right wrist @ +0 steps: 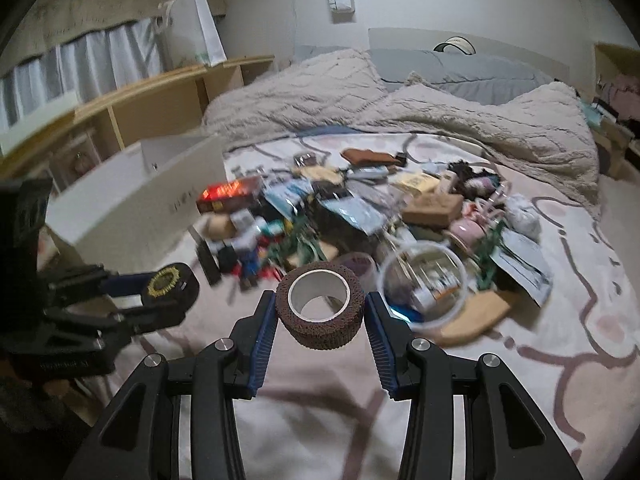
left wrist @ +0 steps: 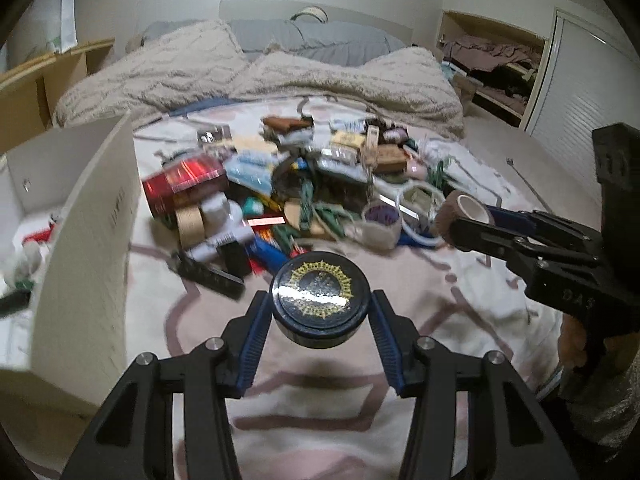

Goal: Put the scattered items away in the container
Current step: 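Carry the black tin and tape roll over the white box with both tools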

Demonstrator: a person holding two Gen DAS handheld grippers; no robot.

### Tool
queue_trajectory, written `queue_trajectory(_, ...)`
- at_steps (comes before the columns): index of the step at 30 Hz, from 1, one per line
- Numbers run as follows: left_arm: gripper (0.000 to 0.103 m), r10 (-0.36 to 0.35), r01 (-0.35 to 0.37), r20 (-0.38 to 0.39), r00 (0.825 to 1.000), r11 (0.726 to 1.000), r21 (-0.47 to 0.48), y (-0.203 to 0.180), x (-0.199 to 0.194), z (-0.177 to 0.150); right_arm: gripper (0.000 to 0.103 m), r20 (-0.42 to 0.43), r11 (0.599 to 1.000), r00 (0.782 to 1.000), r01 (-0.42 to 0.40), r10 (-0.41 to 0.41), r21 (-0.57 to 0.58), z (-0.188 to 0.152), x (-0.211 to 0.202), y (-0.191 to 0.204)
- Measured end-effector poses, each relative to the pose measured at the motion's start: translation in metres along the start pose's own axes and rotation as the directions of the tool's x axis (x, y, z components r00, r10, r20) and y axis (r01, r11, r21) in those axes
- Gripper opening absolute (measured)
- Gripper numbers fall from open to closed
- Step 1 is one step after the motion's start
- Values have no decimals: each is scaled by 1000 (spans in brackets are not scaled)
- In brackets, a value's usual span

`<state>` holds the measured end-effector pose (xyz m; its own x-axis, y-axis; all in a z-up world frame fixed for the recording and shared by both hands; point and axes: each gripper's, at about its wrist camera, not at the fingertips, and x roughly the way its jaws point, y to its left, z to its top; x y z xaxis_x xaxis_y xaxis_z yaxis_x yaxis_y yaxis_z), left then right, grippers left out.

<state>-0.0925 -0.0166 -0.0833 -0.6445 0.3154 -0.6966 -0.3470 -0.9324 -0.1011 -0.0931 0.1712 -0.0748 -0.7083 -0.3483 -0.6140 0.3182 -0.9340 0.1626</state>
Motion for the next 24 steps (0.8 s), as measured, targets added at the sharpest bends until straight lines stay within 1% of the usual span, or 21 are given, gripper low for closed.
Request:
queue_trajectory(6,50,64,-62,63,996,997,-34,23,-19,26,45,17,999,999,-47,46,28,32,6,8)
queue_trajectory(11,50,133,-125,91,987,988,-85,48,-34,47,45,13,993,994,-113,112,40,59,15,20)
queue_trajectory(13,50,167,-156,102,981,982,-109,60,-40,54,45,17,991,991,-133,133,32,70,19,29)
queue_trajectory(15,50,183,-168,112,977,977,-130,71,-47,60,45,19,988,988,-153,152,24,81,24,38)
queue_trajectory(20,50,240,-211,154,959,960,-184,101,-71,70,45,35,980,980,-196,197,-12,105,33,64)
queue_trajectory(24,50,312,-272,177,933,937,-217,124,-89,71,45,49,976,976,-211,214,-55,123,37,87)
